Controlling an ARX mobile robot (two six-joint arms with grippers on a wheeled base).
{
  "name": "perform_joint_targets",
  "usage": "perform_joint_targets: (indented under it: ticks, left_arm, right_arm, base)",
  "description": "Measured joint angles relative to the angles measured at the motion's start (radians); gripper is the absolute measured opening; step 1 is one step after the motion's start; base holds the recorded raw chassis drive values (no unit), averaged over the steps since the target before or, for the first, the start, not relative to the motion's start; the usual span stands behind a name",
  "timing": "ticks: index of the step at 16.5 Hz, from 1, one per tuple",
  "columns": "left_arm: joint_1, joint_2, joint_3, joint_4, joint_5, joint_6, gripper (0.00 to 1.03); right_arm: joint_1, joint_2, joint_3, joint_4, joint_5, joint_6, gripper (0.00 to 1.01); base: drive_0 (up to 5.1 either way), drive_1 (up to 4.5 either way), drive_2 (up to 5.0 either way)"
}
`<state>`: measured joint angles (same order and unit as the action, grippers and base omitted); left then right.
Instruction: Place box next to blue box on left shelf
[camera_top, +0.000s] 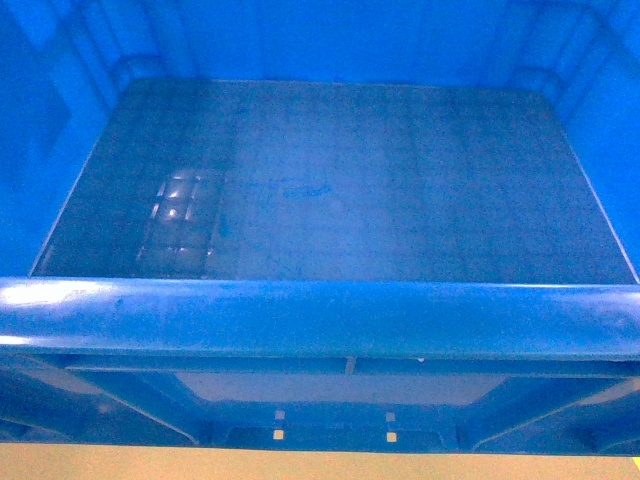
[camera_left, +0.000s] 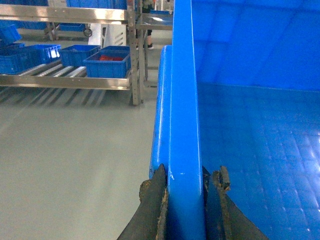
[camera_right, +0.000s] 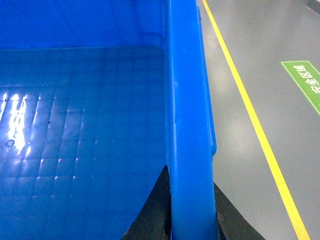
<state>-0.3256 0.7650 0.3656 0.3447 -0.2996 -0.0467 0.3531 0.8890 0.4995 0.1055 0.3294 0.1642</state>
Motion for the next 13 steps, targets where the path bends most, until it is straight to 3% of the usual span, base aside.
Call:
perform_joint_targets:
  ticks: [13]
  left_arm:
    - [0.0,0.003,0.0,0.001,0.0,-0.001,0.09]
  right_arm:
    - [0.0,0.0,0.0,-0.002,0.0,0.0,0.09]
  base:
    - [0.1,4.26,-4.1]
